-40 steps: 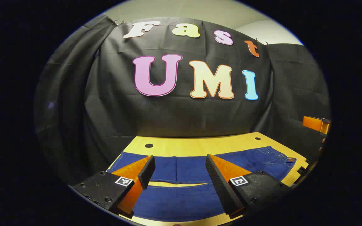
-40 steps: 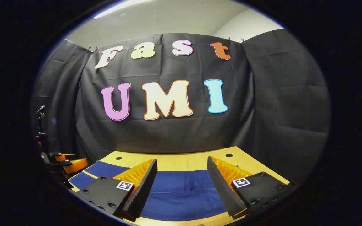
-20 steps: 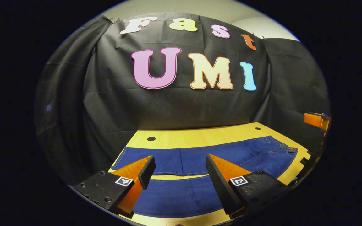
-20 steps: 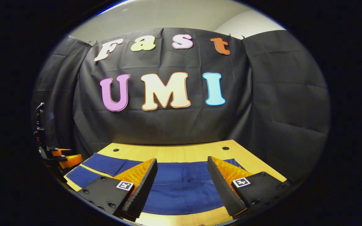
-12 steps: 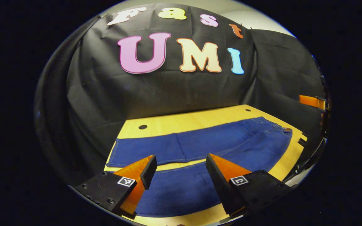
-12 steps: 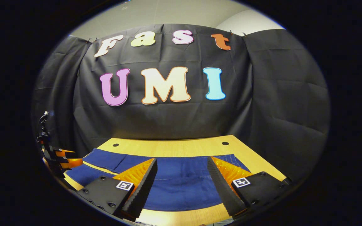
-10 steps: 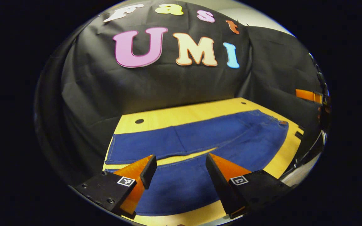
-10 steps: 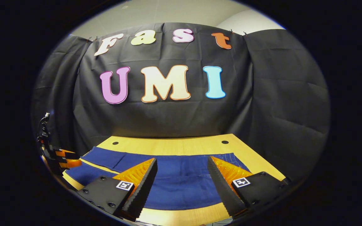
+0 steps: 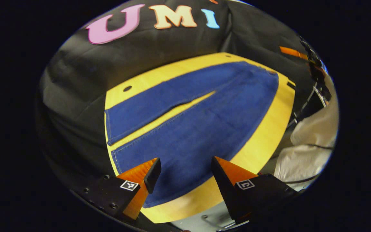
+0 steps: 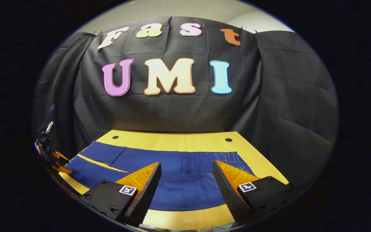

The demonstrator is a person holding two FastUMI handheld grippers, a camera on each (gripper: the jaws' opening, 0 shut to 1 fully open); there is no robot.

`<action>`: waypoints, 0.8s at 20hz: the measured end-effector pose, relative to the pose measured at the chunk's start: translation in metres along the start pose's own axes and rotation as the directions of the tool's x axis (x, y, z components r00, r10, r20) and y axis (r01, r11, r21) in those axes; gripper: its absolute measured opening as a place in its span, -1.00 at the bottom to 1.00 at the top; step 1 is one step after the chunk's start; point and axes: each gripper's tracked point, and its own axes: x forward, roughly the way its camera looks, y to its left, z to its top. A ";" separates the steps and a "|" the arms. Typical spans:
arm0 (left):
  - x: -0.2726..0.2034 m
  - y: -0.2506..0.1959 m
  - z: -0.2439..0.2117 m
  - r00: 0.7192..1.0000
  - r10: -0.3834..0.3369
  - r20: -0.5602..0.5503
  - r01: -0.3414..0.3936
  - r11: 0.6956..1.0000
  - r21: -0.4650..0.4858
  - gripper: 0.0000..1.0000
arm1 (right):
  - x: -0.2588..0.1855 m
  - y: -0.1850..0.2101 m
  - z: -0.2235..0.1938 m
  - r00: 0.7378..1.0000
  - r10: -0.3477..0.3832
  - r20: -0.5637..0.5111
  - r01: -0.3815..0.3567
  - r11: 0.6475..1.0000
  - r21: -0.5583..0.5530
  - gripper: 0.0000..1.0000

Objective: Grasp the waist and the cuffs of the jeans and fold them to make the two legs overlap; first hold the waist and fold one-third of the jeans toward the cuffs, then hold the cuffs and fold the remaining one-third in the same direction to finish folding.

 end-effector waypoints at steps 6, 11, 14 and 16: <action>0.009 -0.005 -0.037 0.976 -0.118 -0.185 0.123 0.992 0.017 0.88 | 0.004 0.009 -0.018 0.999 0.024 -0.047 -0.025 0.999 -0.023 0.97; 0.017 -0.002 -0.051 0.947 -0.147 -0.285 0.158 0.987 0.013 0.84 | 0.007 0.008 -0.028 0.997 0.017 -0.071 -0.021 0.998 -0.065 0.95; 0.022 0.002 -0.059 0.932 -0.145 -0.332 0.169 0.985 0.045 0.85 | 0.009 0.007 -0.032 0.996 0.014 -0.085 -0.019 0.998 -0.061 0.99; 0.023 0.003 -0.061 0.927 -0.130 -0.351 0.165 0.984 0.070 0.83 | 0.009 0.007 -0.036 0.995 0.012 -0.096 -0.018 0.998 -0.059 0.99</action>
